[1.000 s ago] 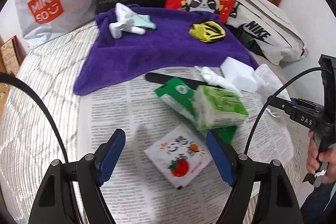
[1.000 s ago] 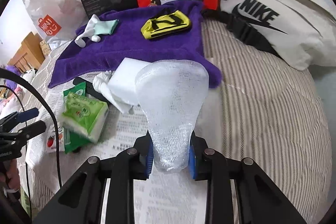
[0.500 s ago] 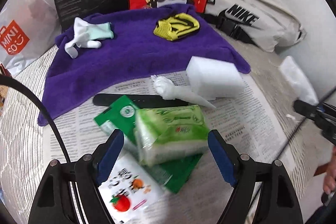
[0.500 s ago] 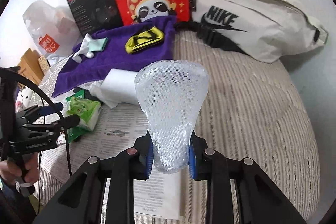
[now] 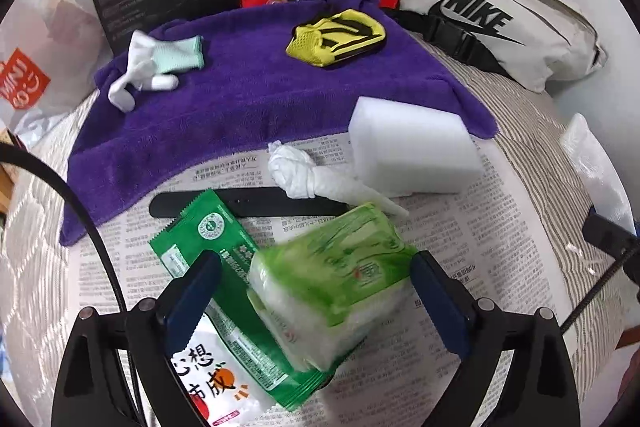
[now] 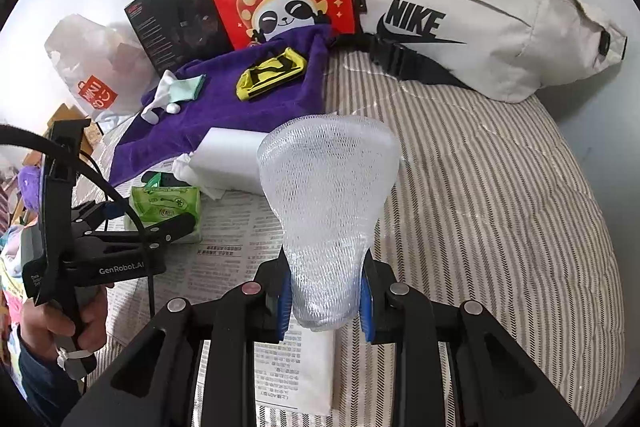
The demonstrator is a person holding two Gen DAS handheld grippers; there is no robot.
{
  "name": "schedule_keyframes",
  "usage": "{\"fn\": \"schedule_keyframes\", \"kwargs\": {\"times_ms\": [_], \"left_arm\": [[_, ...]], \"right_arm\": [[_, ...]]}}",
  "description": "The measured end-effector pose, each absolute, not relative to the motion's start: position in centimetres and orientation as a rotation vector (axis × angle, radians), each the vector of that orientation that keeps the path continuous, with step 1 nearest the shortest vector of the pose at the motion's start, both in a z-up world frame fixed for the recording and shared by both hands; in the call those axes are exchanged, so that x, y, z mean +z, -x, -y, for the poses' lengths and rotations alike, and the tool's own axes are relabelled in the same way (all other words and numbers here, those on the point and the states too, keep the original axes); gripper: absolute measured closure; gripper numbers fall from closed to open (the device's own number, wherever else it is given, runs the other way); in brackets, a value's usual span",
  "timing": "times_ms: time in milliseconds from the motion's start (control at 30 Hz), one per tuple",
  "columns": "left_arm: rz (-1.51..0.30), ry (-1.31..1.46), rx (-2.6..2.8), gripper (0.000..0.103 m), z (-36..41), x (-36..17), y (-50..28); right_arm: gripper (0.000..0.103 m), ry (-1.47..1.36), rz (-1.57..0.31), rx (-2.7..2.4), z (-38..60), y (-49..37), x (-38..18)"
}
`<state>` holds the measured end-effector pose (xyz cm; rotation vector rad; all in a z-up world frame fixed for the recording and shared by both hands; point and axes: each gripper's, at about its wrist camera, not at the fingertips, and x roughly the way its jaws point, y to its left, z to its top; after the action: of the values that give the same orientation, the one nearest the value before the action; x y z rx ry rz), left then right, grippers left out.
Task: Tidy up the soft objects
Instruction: 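Grasp the green wet-wipe pack with the left gripper while the right gripper holds the mesh bag, then carry the wipe pack with the left gripper while the right gripper carries the mesh bag onto the towel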
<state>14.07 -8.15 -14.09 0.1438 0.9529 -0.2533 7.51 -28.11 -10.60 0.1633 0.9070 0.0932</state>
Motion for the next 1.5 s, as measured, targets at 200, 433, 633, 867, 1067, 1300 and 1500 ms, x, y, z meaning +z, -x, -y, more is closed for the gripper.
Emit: {"fn": "schedule_keyframes", "kwargs": {"times_ms": [200,433,633,867,1067,1300,1500], "left_arm": [[-0.943,-0.098,-0.341,0.030,7.6,-14.2,-13.7],[-0.920,-0.058,-0.393,0.058,6.7,-13.2,-12.8],[-0.905,-0.038,-0.426,0.066,5.7,-12.7,-12.3],[-0.878,-0.017,-0.451,0.068,4.5,-11.8,-11.5],[-0.874,0.007,-0.450,0.068,3.0,-11.2,-11.3],[-0.862,0.009,-0.426,0.068,1.0,-10.7,-10.8],[-0.859,0.015,-0.396,0.068,-1.2,-10.7,-10.2]], "right_arm": [[0.076,-0.171,-0.915,0.096,28.1,-7.5,-10.8],[0.076,-0.160,-0.922,0.101,27.6,-7.5,-11.0],[0.076,-0.161,-0.927,0.104,27.4,-7.5,-11.0],[0.076,-0.156,-0.916,0.112,26.9,-7.3,-10.6],[0.076,-0.152,-0.917,0.123,26.2,-7.3,-10.4],[0.076,-0.130,-0.908,0.159,24.4,-7.9,-9.7],[0.076,-0.110,-0.917,0.188,22.6,-8.5,-9.6]]}}
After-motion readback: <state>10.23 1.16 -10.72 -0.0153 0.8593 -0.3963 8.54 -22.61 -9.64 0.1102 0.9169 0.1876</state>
